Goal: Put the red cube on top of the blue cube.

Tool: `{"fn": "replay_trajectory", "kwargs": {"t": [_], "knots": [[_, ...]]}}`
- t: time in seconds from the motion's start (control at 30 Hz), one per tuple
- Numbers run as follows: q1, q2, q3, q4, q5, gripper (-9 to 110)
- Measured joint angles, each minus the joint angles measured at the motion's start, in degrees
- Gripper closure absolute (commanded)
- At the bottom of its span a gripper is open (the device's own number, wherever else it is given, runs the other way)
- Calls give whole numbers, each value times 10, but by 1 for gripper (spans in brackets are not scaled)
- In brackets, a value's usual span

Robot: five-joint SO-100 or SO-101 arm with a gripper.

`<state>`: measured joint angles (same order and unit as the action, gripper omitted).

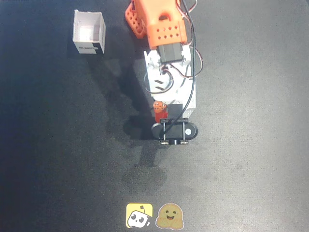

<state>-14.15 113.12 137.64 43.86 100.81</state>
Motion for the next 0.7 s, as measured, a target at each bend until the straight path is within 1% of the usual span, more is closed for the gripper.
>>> {"fn": "replay_trajectory", "kwargs": {"t": [0.6, 0.7], "knots": [[0, -5, 22, -25, -3, 87], [1, -5, 25, -29, -3, 83]]}}
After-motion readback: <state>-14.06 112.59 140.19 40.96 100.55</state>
